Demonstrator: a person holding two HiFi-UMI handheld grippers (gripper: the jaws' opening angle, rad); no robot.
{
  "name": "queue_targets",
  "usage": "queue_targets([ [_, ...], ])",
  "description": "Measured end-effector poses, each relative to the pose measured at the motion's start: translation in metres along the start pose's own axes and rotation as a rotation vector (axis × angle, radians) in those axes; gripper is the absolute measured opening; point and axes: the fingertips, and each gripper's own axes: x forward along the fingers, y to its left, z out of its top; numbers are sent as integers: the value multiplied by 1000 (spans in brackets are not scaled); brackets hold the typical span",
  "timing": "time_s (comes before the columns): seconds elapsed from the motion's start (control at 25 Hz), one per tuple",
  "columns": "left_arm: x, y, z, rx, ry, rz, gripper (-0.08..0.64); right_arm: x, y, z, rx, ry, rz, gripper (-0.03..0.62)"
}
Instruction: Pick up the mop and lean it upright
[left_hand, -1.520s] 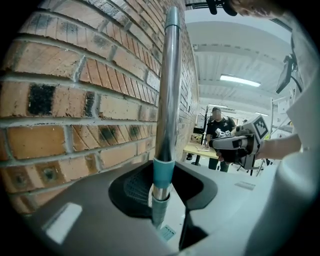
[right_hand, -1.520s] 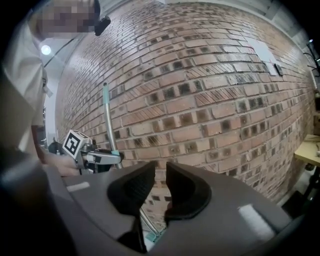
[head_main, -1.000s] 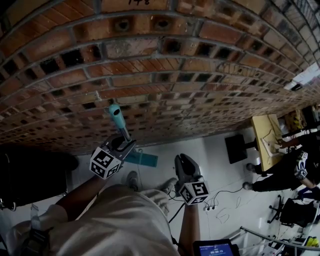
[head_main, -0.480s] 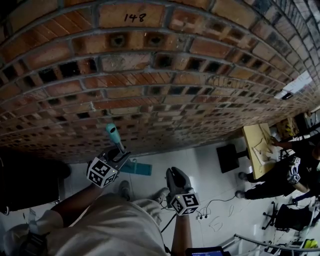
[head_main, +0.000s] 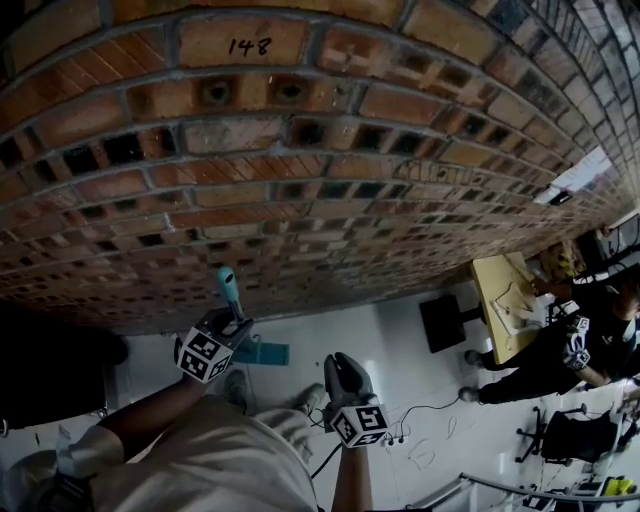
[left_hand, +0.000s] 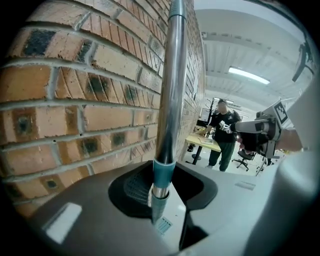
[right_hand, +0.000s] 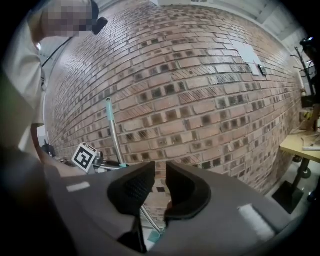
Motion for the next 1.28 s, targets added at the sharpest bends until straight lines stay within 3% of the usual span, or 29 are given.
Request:
queue_targets([
  [0.52, 31, 2, -59, -25, 102, 28, 135, -6, -7, -17, 21, 28, 10, 61],
  [1.28, 71, 13, -101, -14, 188, 55, 133, 3, -31, -17, 31, 33, 13, 61],
])
